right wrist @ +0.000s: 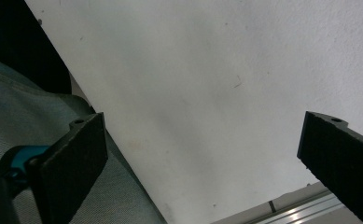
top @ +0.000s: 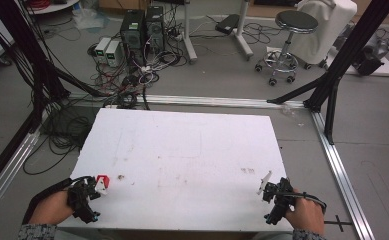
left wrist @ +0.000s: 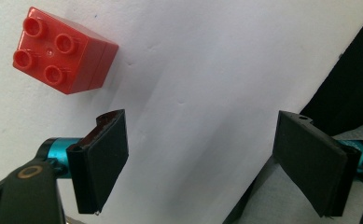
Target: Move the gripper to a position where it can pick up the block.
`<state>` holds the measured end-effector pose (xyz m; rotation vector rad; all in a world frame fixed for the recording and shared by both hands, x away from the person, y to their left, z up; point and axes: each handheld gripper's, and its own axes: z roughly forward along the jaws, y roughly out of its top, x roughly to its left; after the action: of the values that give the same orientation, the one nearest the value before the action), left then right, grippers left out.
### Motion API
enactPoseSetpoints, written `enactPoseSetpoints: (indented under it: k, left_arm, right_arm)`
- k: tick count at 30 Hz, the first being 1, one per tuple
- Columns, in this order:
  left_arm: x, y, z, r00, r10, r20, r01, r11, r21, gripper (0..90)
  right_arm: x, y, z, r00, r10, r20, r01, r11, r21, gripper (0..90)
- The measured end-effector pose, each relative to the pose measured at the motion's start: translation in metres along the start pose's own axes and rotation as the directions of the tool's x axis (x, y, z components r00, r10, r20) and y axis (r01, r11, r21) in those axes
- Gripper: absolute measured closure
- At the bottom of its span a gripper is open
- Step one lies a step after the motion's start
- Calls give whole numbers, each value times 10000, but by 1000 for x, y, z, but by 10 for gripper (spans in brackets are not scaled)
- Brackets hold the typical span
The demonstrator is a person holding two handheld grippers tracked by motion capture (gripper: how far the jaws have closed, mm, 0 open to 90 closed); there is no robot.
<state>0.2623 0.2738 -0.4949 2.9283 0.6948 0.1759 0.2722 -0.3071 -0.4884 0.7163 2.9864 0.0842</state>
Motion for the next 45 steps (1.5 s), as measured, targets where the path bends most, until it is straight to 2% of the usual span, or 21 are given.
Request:
enactPoseSetpoints:
  k: [20,23,29,32,34,39,42,45]
  left_arm:
    - [-1,0,0,9999,100,9,-100,9999,-13,185]
    - [-1,-1,0,9999,76,-103,-76,10000,-33,184]
    - [-3,-2,-2,9999,122,-24,-122,9999,-53,185]
    - [-4,-4,-3,9998,211,73,-209,9997,-158,185]
    - [-3,-6,-6,9998,187,-20,-187,9995,-248,185]
    - [0,-10,-8,9992,395,49,-394,9989,-258,185]
    - [3,-13,-7,9971,767,-1,-767,9970,-143,185]
    - [4,-14,-7,9957,922,-11,-922,9955,-225,185]
  right_arm:
    - [1,0,1,10000,69,-43,-69,10000,-25,11]
    - [1,1,1,10000,57,-30,-57,10000,-47,11]
    - [0,-2,0,9999,121,-54,-122,9998,-124,12]
    - [0,-2,0,9999,132,-43,-132,9998,-114,11]
    - [0,-2,0,9999,131,-45,-131,9999,-108,11]
    - [1,-1,1,10000,75,-52,-76,9998,-190,11]
    - [1,-1,0,9999,141,-30,-142,9997,-180,11]
    - [0,-1,1,9999,124,-50,-125,9997,-195,11]
